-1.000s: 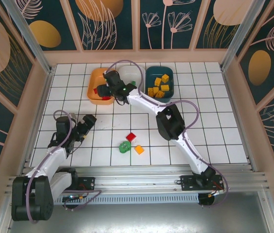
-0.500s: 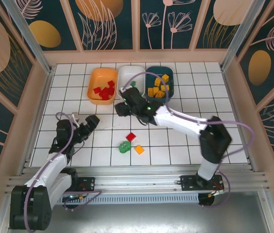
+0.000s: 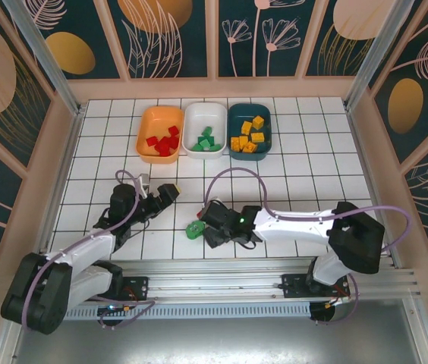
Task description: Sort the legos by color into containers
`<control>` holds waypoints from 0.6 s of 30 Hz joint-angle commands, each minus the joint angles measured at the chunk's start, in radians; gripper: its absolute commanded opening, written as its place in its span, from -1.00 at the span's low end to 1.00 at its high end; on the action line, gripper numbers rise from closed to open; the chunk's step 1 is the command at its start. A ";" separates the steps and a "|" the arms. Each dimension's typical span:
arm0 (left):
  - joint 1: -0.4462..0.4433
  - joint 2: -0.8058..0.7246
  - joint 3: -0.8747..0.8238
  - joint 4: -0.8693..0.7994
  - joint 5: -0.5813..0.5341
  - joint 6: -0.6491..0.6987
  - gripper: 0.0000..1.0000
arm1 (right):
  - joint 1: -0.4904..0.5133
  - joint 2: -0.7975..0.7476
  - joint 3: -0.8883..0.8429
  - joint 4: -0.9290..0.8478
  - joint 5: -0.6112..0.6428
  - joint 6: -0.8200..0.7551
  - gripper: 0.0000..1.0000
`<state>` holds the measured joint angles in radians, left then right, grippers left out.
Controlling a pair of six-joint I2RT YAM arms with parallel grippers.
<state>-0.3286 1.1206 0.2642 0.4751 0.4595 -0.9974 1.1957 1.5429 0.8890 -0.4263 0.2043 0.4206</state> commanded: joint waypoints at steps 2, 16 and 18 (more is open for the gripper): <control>-0.006 0.015 0.036 0.049 -0.007 0.000 0.97 | 0.003 0.067 -0.012 0.040 -0.017 0.017 0.42; -0.007 0.010 0.051 0.005 -0.044 0.002 0.97 | -0.039 0.064 -0.033 0.070 0.071 -0.006 -0.35; -0.006 0.021 0.062 -0.001 -0.048 -0.001 0.97 | -0.054 0.022 -0.042 0.080 0.109 -0.006 -0.37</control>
<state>-0.3298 1.1328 0.2905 0.4725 0.4290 -0.9974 1.1610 1.6363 0.8635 -0.3553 0.2272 0.4061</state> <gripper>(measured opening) 0.985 0.336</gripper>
